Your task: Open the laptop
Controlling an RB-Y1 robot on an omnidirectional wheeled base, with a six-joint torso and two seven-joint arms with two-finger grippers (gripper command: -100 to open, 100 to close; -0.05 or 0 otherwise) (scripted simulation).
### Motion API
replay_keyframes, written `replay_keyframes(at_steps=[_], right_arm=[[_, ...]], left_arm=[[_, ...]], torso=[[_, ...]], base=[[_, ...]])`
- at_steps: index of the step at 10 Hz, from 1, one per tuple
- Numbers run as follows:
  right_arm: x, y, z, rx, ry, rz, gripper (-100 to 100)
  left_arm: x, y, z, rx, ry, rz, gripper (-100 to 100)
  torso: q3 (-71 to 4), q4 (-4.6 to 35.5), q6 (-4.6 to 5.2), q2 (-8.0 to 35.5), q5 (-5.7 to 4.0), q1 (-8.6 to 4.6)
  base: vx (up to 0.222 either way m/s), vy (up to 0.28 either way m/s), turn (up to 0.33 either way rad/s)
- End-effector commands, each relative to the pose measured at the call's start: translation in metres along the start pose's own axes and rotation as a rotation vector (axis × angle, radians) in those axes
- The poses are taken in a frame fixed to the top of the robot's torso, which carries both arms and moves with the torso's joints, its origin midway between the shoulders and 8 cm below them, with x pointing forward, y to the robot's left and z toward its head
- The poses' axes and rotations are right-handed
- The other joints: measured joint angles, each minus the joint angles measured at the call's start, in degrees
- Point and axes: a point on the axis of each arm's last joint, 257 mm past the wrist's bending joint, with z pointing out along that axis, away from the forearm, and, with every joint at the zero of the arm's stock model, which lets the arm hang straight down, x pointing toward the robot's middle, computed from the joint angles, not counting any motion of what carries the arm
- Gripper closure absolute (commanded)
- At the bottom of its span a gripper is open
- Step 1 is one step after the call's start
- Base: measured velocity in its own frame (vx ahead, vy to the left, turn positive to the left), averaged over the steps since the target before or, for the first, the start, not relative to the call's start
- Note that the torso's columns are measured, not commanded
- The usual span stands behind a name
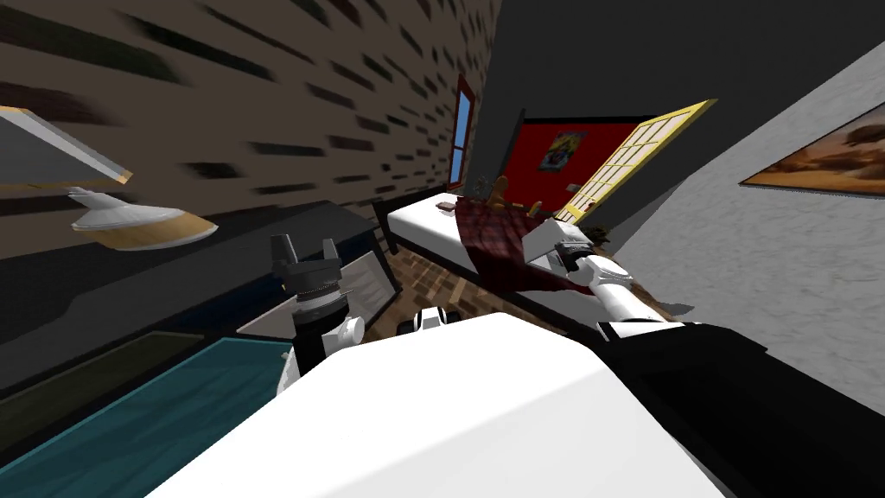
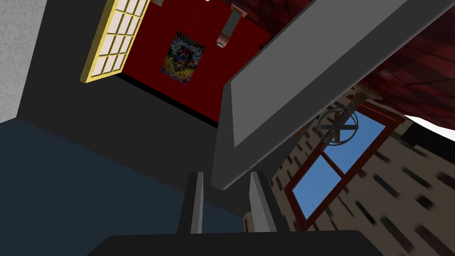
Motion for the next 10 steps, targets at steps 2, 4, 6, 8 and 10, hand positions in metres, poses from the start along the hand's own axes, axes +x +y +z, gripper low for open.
replay_keyframes(at_steps=[2, 4, 6, 8, 10], right_arm=[[0.028, -0.008, 0.003, 0.066, 0.063, 0.109, 100], [0.037, -0.009, 0.004, 0.087, 0.084, 0.150, 100], [0.054, -0.009, 0.006, 0.129, 0.125, 0.232, 100], [0.040, -0.014, 0.010, 0.138, 0.092, 0.253, 100], [0.041, -0.007, 0.011, 0.144, 0.084, 0.299, 100]], left_arm=[[0.000, 0.000, 0.000, 0.000, 0.000, 0.000, 0], [0.000, 0.000, 0.000, 0.000, 0.000, 0.000, 0], [0.000, 0.000, 0.000, 0.000, 0.000, 0.000, 0], [0.000, 0.000, 0.000, 0.000, 0.000, 0.000, 0], [0.000, 0.000, 0.000, 0.000, 0.000, 0.000, 0]], torso=[[0.1, -0.1, -0.06, 0.0, -0.23, 0.23], [-0.1, -0.2, 0.10, -0.1, -0.12, 0.46], [-0.1, -0.2, -0.43, -0.2, -0.09, 0.53], [-0.3, -0.1, -0.37, -0.5, 0.13, 0.71], [-0.2, 0.0, -0.38, -0.2, 0.33, 0.62]], base=[[-0.218, -0.114, 0.236], [-0.157, -0.050, 0.101], [-0.187, -0.066, 0.249], [-0.107, -0.043, 0.033], [-0.099, -0.081, 0.037]])
